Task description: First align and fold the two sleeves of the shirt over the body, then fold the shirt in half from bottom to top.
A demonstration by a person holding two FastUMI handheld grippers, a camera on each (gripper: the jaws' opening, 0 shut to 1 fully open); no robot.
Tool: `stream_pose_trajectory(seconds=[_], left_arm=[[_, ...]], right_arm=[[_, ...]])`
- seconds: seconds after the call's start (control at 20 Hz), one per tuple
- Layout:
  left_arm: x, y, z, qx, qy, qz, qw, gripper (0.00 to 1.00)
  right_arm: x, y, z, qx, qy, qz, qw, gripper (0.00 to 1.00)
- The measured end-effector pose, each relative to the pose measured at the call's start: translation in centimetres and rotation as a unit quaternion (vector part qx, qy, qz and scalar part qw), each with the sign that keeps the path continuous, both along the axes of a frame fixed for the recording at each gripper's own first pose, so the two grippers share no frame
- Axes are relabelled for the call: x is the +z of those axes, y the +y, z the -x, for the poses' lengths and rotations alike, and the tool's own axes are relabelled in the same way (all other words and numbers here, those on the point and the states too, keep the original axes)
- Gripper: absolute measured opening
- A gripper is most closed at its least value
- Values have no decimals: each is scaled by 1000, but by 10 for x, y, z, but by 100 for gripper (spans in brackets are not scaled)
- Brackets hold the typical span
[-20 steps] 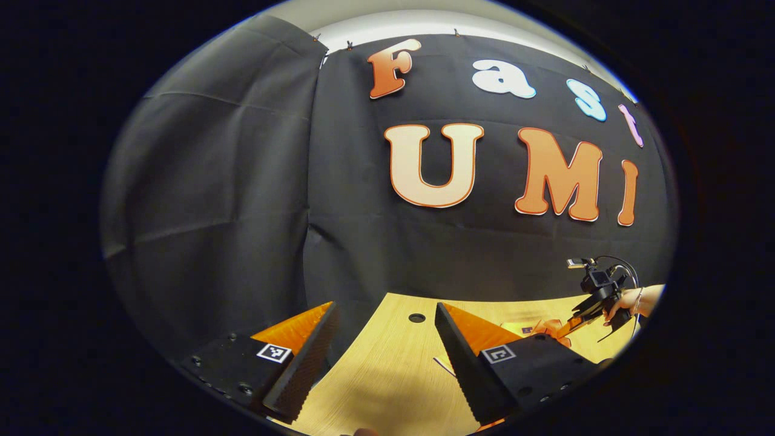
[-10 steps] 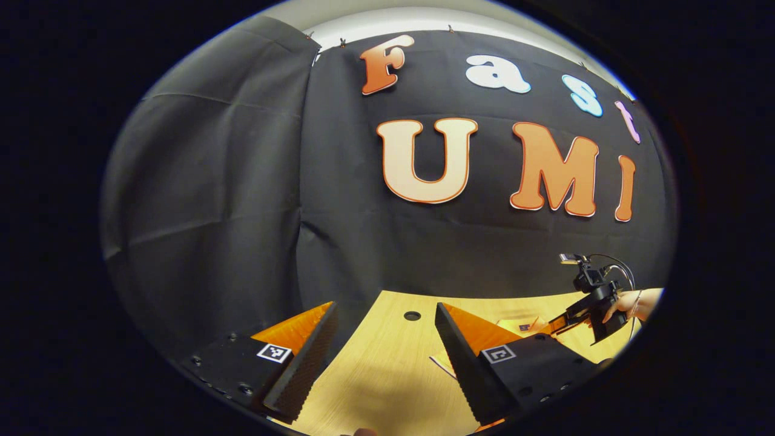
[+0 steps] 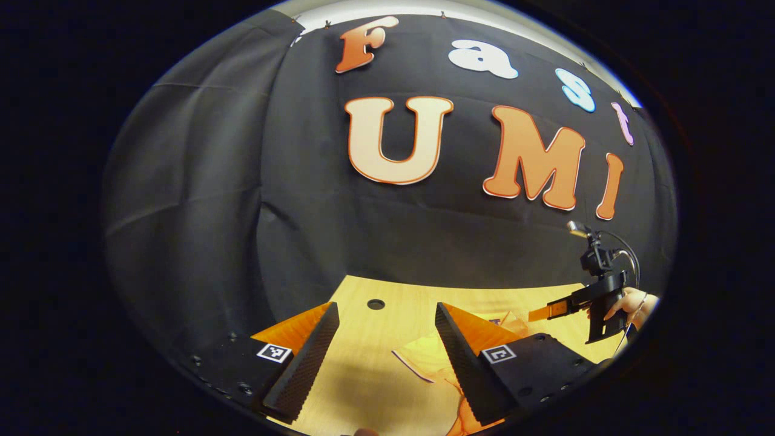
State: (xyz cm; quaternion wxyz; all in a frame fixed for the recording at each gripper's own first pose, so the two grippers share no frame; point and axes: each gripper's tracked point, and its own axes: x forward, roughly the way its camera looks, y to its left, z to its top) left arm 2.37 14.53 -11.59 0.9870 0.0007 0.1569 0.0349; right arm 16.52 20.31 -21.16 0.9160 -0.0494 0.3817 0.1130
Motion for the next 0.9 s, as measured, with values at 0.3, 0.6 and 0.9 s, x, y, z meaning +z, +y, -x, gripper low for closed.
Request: stream_pose_trajectory(seconds=[0.3,0.6,0.9], left_arm=[[-12,-41,-46,-26,41,-6,999,98],[-57,-70,-78,-26,118,2,993,98],[-130,-88,-95,12,223,53,973,98]], right_arm=[[55,-37,18,-3,-45,-44,998,99],[117,-86,28,-5,-128,-72,989,99],[159,-142,46,3,-181,-57,982,98]])
